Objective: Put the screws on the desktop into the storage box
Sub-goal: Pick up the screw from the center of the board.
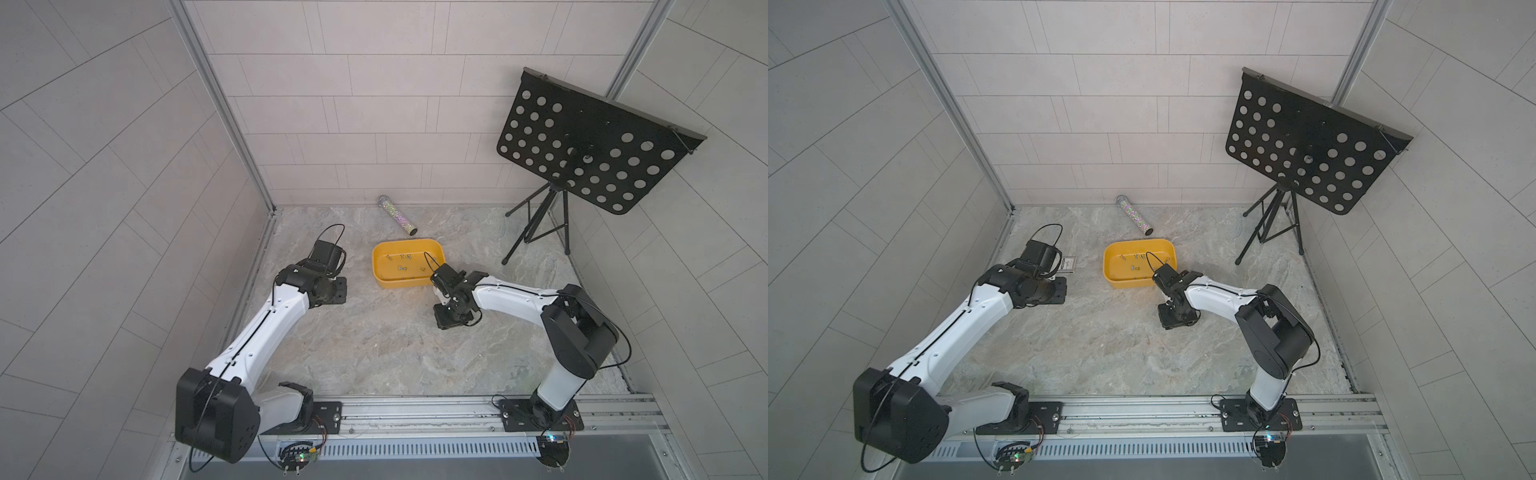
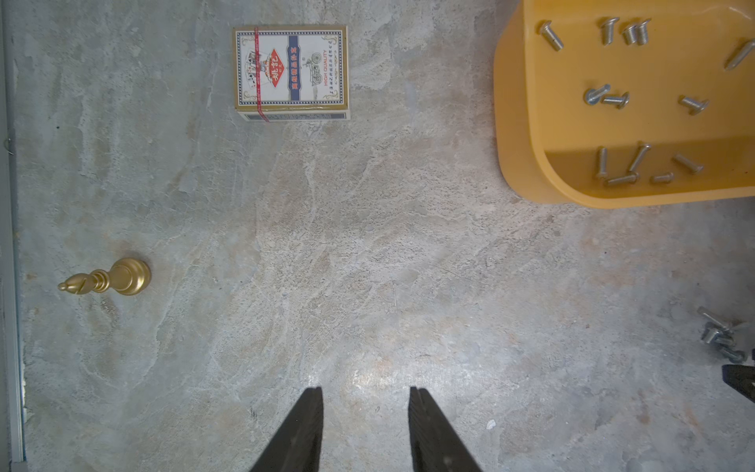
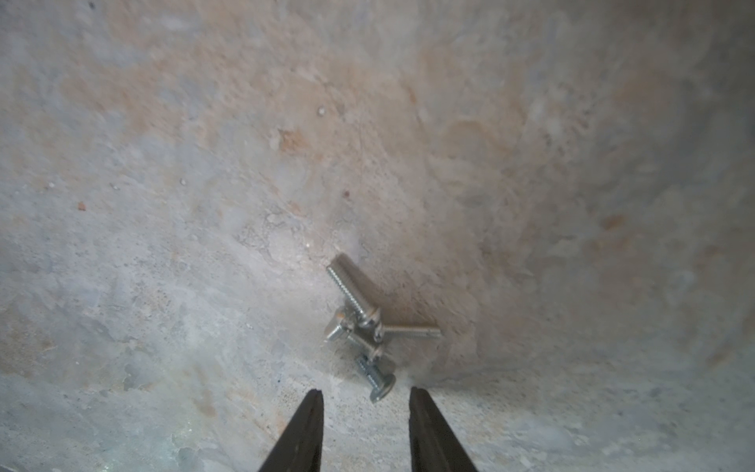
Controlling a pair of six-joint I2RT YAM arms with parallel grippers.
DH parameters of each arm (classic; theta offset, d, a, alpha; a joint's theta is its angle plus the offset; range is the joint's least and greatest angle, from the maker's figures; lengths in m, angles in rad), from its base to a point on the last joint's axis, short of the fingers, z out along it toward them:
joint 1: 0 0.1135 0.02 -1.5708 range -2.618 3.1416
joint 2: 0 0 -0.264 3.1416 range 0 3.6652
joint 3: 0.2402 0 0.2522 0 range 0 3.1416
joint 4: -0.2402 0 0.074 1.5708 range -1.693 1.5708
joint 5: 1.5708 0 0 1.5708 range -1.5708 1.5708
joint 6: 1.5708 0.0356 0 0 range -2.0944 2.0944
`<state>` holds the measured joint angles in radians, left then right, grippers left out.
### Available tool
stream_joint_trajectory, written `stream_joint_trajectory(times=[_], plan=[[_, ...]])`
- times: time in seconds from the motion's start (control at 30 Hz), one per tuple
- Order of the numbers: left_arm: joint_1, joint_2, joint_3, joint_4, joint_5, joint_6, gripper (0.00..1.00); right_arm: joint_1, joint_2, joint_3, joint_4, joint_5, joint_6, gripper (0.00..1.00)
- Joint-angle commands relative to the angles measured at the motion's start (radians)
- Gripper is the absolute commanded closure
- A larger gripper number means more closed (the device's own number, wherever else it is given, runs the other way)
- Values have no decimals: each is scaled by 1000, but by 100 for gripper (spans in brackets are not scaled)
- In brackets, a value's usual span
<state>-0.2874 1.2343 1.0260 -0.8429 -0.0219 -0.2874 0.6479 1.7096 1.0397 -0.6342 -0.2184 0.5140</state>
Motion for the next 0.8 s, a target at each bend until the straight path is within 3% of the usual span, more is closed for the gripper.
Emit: stream_joint_trajectory(times=[0.0,0.77], plan=[[6,-1,-10,-2,-1,8,57,7,10,27,-31,13,-14,60],[7,-2,-11,-2,4,10,57,7,29,39,-42,1,-23,59]])
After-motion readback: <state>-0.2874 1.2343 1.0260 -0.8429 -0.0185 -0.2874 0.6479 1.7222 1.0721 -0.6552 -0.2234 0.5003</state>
